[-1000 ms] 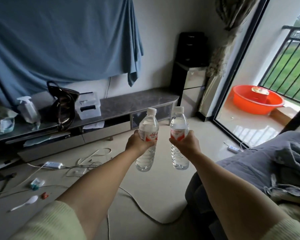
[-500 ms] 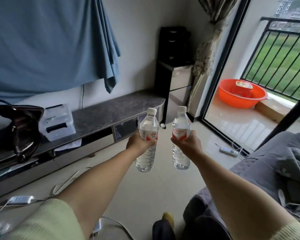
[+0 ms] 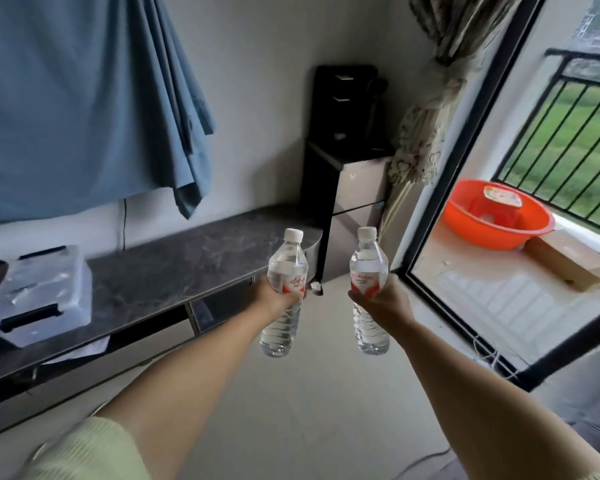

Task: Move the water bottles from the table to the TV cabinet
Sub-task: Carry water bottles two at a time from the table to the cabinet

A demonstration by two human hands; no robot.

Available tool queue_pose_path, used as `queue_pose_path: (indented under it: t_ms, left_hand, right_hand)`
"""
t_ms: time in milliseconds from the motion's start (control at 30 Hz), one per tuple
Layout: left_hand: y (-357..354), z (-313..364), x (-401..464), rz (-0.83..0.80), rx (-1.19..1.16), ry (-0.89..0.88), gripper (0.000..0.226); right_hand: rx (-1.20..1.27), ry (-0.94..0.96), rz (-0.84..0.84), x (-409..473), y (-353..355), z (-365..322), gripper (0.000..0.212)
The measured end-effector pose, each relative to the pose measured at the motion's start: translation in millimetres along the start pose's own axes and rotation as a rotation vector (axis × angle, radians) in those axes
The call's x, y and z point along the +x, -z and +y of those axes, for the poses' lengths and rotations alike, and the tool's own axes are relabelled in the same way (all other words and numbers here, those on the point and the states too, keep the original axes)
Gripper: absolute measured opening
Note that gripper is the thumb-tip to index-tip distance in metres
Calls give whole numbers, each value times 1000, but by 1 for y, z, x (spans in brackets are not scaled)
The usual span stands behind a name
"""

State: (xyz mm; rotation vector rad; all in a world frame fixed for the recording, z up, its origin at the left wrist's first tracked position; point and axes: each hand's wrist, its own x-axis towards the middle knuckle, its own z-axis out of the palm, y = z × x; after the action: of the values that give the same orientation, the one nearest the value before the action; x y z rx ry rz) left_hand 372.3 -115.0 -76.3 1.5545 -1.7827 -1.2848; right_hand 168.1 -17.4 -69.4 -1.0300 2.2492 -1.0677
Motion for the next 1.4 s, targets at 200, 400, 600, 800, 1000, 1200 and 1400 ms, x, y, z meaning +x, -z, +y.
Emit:
queue_pose_path:
  t_ms: [200,400,600,800,1000,1200,1400]
  left_hand:
    - [-2,15,94,31,0,33,35]
    - [9,28,224,30,20,50,50]
    - [46,58,355,29,95,50,44]
    - [59,66,457,14,73,93,63]
    - [48,66,552,41,23,134,66]
    - [36,73,657,87,90,183,51]
    - [17,78,752,137,-17,255,49]
  right_hand:
    - [-59,0,-23,95,-25,-8,56]
    - [-73,-14,2,212,-74,-41,56]
    - [-79,-23,-21,330,-122,-95,58]
    - [-60,-59,-53,417,-158,-124,59]
    - [-48,-72,-85,516,-192,-133,60]
    - [-99,-65,-202,643,-234,-140,66]
    - [-123,-71,-319,757,-275,-141,68]
